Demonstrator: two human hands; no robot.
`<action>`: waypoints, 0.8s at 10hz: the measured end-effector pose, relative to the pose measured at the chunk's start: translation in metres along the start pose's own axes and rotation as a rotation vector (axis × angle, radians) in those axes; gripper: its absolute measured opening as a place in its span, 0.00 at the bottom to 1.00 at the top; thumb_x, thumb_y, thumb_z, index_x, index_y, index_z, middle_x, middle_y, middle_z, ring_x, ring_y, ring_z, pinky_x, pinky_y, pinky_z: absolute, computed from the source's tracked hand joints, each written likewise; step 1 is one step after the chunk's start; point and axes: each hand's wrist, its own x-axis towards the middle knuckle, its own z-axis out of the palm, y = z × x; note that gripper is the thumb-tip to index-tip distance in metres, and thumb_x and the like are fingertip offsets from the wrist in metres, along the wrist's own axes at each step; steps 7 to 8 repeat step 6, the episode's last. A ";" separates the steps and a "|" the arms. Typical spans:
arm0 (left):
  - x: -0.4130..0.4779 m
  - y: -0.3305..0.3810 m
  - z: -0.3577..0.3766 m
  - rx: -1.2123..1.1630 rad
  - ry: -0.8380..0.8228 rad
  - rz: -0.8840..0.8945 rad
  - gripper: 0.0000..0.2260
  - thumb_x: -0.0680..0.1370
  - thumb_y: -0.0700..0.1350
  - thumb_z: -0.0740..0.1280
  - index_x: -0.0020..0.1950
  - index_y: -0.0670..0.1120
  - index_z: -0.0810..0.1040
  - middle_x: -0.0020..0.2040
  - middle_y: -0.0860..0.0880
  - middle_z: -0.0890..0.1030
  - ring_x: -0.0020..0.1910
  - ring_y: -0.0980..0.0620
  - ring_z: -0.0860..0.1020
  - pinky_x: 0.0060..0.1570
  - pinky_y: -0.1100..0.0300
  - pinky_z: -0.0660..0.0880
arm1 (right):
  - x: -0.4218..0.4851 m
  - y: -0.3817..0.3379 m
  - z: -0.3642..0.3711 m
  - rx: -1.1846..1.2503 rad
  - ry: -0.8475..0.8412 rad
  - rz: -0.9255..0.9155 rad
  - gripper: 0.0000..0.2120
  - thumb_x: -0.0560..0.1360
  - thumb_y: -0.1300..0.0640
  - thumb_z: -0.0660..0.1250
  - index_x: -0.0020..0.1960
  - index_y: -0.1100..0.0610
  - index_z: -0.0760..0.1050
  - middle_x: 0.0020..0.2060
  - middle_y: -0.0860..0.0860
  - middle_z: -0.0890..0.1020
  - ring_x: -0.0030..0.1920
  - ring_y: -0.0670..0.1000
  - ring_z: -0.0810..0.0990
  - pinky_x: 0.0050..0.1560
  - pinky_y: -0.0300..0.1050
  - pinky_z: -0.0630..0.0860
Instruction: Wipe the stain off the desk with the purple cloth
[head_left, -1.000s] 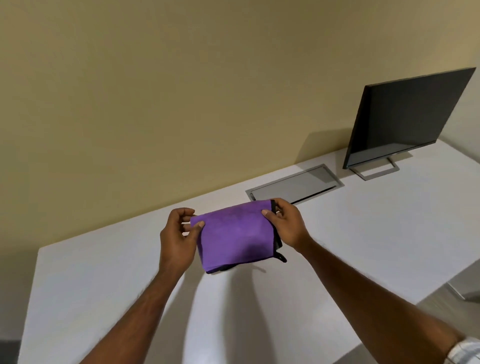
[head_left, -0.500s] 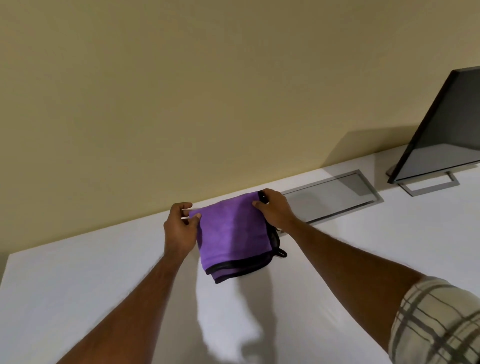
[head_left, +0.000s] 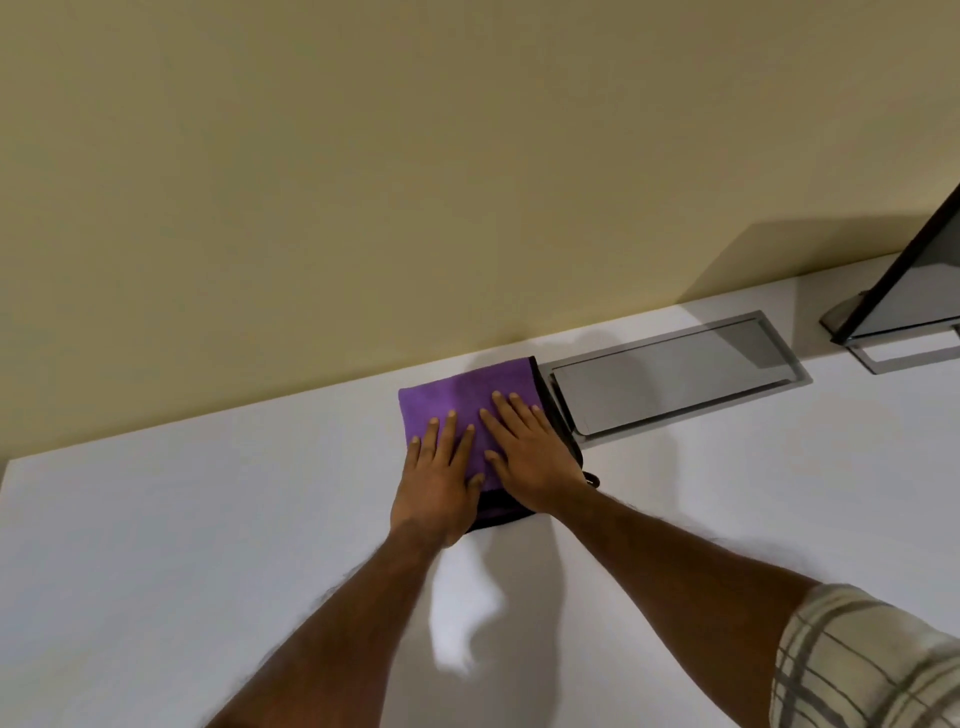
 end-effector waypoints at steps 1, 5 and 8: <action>0.001 -0.003 0.002 0.034 -0.022 0.018 0.30 0.82 0.57 0.51 0.80 0.51 0.43 0.82 0.48 0.40 0.80 0.45 0.39 0.78 0.48 0.42 | -0.002 0.002 0.005 -0.072 -0.013 -0.003 0.30 0.83 0.42 0.45 0.81 0.51 0.40 0.80 0.52 0.40 0.79 0.54 0.37 0.77 0.52 0.35; -0.072 0.004 -0.028 0.122 -0.160 0.066 0.31 0.81 0.58 0.54 0.80 0.49 0.49 0.82 0.47 0.47 0.81 0.45 0.47 0.79 0.45 0.50 | -0.059 -0.037 -0.010 -0.041 -0.127 0.127 0.33 0.81 0.38 0.51 0.81 0.50 0.46 0.81 0.54 0.44 0.80 0.57 0.42 0.77 0.57 0.42; -0.111 -0.003 -0.032 0.158 -0.166 0.105 0.32 0.81 0.60 0.53 0.80 0.49 0.47 0.82 0.46 0.46 0.81 0.44 0.47 0.78 0.45 0.48 | -0.092 -0.054 -0.014 -0.023 -0.109 0.139 0.34 0.80 0.38 0.55 0.80 0.50 0.49 0.81 0.54 0.47 0.80 0.57 0.44 0.78 0.57 0.46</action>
